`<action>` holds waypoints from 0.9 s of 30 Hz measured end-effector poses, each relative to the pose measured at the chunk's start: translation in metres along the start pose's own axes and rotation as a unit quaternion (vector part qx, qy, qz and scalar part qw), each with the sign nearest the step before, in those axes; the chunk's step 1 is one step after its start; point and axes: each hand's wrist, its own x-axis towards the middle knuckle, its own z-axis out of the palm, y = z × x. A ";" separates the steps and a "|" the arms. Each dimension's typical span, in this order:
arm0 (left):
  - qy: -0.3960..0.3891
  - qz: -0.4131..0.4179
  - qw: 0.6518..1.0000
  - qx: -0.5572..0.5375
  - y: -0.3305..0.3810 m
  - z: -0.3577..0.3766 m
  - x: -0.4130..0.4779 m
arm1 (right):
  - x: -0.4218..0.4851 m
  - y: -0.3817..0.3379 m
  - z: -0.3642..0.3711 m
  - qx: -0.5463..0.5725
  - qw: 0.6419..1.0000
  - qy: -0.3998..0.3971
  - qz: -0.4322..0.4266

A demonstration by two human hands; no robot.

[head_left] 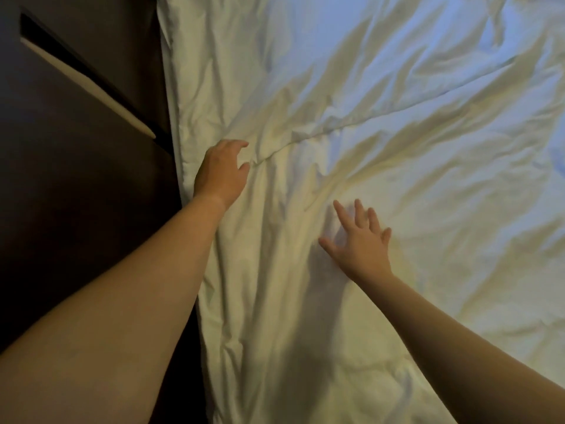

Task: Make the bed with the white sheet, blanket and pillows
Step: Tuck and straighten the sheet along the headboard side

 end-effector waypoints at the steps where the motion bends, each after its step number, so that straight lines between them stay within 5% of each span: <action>1: 0.002 0.019 1.000 0.004 0.007 0.000 0.008 | 0.001 0.004 0.000 -0.002 1.000 -0.008 0.014; 8: -0.052 0.005 0.995 0.088 0.032 0.015 0.042 | 0.001 0.026 0.018 -0.032 0.999 -0.019 0.019; 16: 0.131 -0.149 0.970 0.139 -0.029 -0.064 0.101 | 0.000 0.020 0.016 -0.041 0.998 -0.029 0.028; 23: 0.119 -0.229 0.951 0.173 -0.072 -0.089 0.119 | -0.002 0.020 0.020 -0.048 0.998 -0.022 0.035; 27: 0.129 -0.178 0.960 0.174 -0.051 -0.070 0.095 | -0.002 0.021 0.022 -0.053 0.998 -0.018 0.033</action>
